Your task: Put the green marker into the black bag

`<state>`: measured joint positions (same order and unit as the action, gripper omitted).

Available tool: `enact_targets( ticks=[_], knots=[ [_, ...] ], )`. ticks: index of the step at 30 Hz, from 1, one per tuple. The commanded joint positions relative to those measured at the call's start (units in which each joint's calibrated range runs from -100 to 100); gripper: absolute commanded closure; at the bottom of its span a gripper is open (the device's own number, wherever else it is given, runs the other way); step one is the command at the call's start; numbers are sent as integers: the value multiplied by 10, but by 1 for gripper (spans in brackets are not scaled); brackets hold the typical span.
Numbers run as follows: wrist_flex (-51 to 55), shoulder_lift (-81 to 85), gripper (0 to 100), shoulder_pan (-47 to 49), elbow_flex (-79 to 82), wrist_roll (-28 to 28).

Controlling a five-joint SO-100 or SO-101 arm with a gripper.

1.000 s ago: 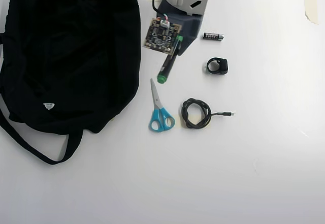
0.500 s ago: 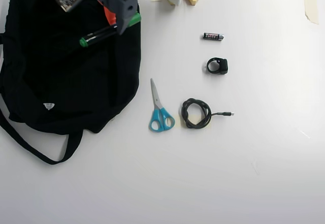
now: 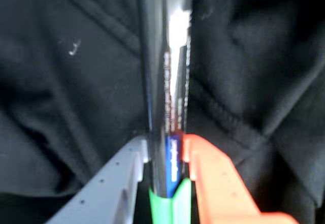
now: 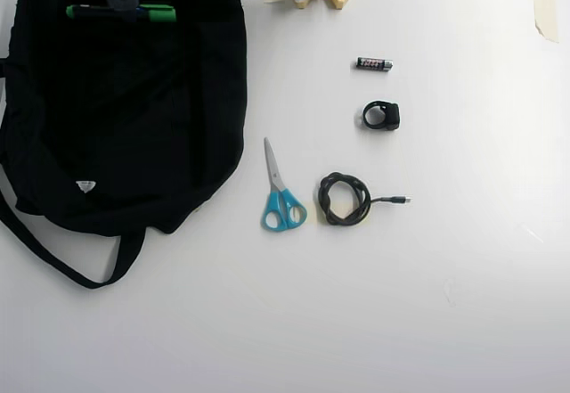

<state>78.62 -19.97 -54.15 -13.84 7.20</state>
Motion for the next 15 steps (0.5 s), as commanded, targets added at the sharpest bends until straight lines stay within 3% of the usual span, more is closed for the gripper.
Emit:
enact_targets(
  ticks=[1, 3, 6, 8, 11, 15],
  knots=[
    [24, -78, 98, -2, -107, -3],
    [25, -87, 97, -2, -118, 0],
    [48, -77, 77, -1, -119, 2],
    [81, -75, 70, 3, -127, 3],
    [202, -73, 70, 31, -266, 4],
    [210, 27, 70, 126, -313, 24]
  ],
)
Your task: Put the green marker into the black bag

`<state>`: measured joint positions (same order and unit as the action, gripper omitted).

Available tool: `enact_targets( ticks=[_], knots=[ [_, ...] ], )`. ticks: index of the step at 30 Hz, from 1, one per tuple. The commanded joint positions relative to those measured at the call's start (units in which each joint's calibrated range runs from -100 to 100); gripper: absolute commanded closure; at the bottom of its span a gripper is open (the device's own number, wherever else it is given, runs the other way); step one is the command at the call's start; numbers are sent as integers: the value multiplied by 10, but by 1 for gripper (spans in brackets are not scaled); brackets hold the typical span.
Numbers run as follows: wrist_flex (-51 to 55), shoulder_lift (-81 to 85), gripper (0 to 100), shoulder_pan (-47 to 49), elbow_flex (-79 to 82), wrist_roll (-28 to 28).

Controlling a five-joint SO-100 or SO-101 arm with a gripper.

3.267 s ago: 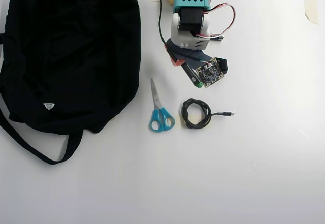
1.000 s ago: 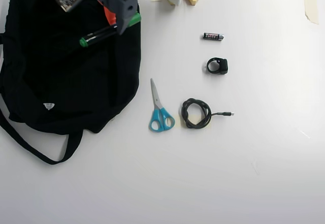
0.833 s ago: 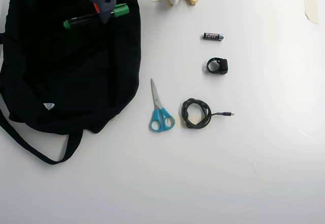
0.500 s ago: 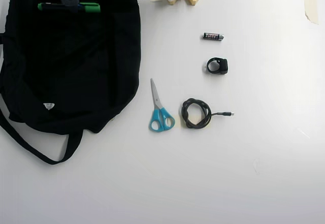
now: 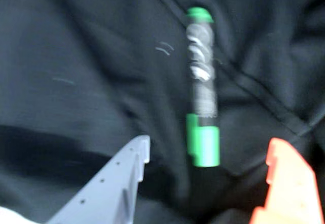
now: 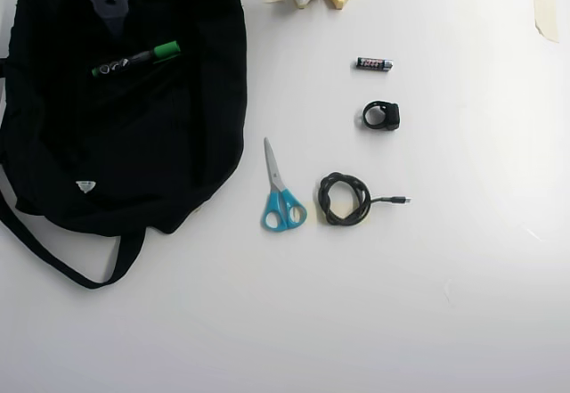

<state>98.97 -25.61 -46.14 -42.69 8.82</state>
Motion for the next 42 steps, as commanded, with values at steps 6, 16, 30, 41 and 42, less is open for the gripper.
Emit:
enact_targets(
  ticks=[6, 16, 30, 41, 42],
  knots=[
    [7, 290, 70, 319, 154, 8],
    [3, 571, 98, 511, 461, 55],
    [-217, 787, 98, 538, 776, -29],
    [-315, 979, 98, 538, 1096, -77],
    [-315, 992, 98, 538, 1115, -77]
  ],
)
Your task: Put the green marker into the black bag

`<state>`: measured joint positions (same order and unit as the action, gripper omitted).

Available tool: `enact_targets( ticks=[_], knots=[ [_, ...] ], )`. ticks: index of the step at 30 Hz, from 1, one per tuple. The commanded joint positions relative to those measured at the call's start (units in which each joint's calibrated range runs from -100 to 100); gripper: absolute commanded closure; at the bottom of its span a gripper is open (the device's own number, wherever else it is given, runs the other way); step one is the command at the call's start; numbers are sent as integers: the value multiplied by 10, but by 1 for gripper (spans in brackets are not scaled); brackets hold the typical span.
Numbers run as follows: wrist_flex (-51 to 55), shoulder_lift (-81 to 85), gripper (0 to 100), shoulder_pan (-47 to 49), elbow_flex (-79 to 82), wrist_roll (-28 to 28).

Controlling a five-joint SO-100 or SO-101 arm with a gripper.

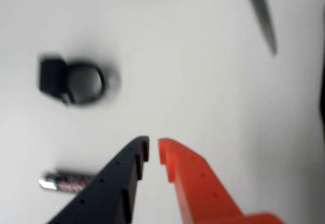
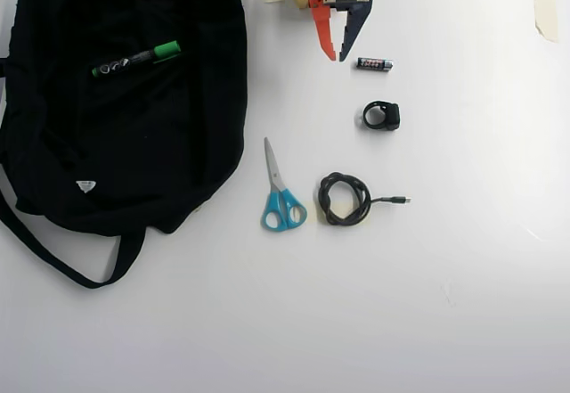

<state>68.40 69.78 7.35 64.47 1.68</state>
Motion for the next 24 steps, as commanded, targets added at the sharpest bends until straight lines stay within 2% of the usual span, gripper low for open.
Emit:
enact_targets(
  ticks=[1, 13, 19, 24],
  knots=[
    [-10, 53, 98, 4, 63, -5],
    [-1, 262, 98, -2, 269, -5],
    [-1, 283, 98, 1, 346, -5],
    [27, 284, 98, 2, 349, -5]
  ],
)
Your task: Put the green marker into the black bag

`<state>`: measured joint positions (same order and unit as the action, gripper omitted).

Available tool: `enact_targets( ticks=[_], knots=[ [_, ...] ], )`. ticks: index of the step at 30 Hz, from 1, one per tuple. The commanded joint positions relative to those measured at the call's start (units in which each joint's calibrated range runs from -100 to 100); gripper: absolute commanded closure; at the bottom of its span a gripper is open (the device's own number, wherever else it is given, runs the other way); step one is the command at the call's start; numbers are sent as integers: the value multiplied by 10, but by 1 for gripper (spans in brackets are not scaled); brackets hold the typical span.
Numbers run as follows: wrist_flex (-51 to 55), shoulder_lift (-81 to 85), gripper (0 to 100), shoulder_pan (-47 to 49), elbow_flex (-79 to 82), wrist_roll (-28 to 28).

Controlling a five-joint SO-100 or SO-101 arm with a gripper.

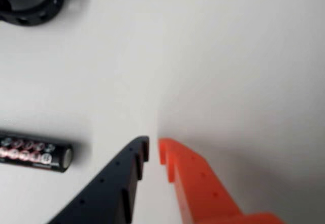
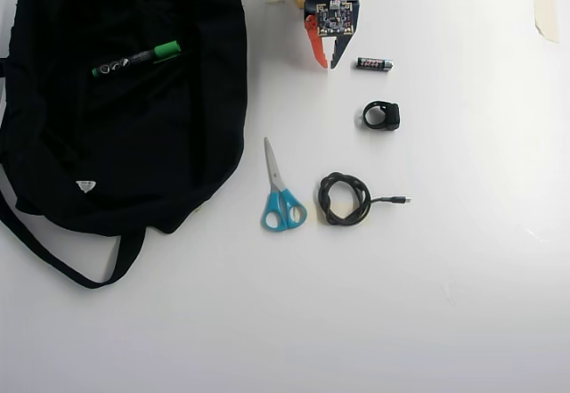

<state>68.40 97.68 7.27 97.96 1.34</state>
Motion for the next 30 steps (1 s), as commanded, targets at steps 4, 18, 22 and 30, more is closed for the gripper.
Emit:
enact_targets(
  ticks=[4, 18, 22, 30],
  knots=[
    [39, 15, 98, 4, 14, 1],
    [39, 14, 98, 2, 14, -1],
    [39, 14, 98, 2, 14, -1],
    [39, 14, 98, 2, 14, -1]
  ],
)
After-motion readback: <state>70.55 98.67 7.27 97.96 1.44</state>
